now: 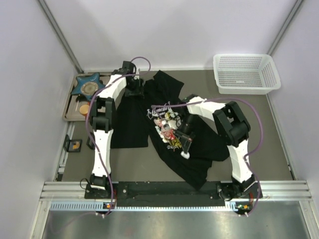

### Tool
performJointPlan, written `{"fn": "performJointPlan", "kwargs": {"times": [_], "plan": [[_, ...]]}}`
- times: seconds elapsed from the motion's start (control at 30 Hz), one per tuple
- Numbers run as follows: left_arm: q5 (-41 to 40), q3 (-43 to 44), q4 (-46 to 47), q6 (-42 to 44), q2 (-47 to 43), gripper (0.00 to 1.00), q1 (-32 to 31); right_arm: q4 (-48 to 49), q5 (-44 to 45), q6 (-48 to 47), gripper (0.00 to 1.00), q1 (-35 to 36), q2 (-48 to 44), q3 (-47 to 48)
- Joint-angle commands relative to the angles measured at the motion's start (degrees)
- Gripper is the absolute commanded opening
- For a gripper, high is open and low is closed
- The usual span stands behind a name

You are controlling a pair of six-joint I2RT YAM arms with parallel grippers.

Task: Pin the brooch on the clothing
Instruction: Adjust the clothes at the center of the board.

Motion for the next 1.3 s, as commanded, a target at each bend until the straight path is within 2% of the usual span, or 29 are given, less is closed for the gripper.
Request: {"fn": "performJointPlan", "kwargs": {"times": [0.0,0.17,0.27,0.3,0.33,0.37,0.43,0.57,0.6,0.63,0.67,0.73,0.77,0.87,1.07,1.27], "plan": [[6.77,-8.14,6.19,2.74,-8.87,0.68,1.74,-7.32,-7.08,-2.25,0.00,-4.58,-2.02,13.19],[10.64,-24.03,12.62,1.41,-24.33,0.72,3.24,-8.66,-9.72,0.02,0.00,-13.81,1.39,36.19],[13.80,-30.98,15.17,0.10,-28.40,0.71,3.24,7.47,-8.75,13.70,0.00,-17.86,3.24,40.29],[14.16,-32.32,15.61,-1.04,-28.75,0.71,3.15,13.70,-8.58,21.75,0.00,-18.91,3.51,40.29],[15.21,-33.46,15.79,-1.74,-29.10,0.71,3.15,23.25,-7.53,25.57,0.00,-19.09,3.95,40.29],[16.26,-34.95,15.71,-2.53,-29.02,0.70,3.15,27.69,-6.30,28.22,0.00,-19.10,5.43,40.99],[19.25,-36.28,16.67,-4.12,-29.37,0.69,3.06,35.86,-5.42,34.37,0.00,-19.10,7.81,42.48],[24.00,-37.96,28.24,-8.77,-30.25,0.70,2.28,41.95,-5.50,41.76,0.00,-20.50,10.63,43.47],[23.49,-37.26,34.19,-11.22,-29.90,0.70,1.49,43.11,-5.85,43.95,0.00,-21.20,9.41,42.59],[21.04,-35.60,36.34,-11.76,-28.16,0.68,0.35,43.99,-5.94,44.93,0.00,-21.90,8.27,41.54],[18.85,-30.10,37.06,-11.60,-26.40,0.67,-2.80,45.39,-6.46,45.81,0.00,-23.74,7.04,39.09],[10.97,-22.88,36.01,-10.01,-19.23,0.65,-6.15,46.45,-7.87,47.58,0.00,-25.77,2.75,36.35],[8.74,-14.66,34.88,-10.27,-16.22,0.65,-8.69,46.37,-7.53,47.67,0.00,-27.95,1.24,33.47],[0.57,0.30,31.70,-10.45,-4.17,0.64,-12.65,46.37,-7.53,47.23,0.00,-32.26,-6.49,26.71],[-10.77,11.67,38.11,-10.45,8.67,0.64,-16.89,46.72,-6.91,47.05,0.00,-38.51,-18.09,16.76],[-16.16,13.45,39.17,-9.05,13.08,0.65,-18.56,46.72,-7.26,48.46,0.00,-42.39,-20.75,13.05]]}}
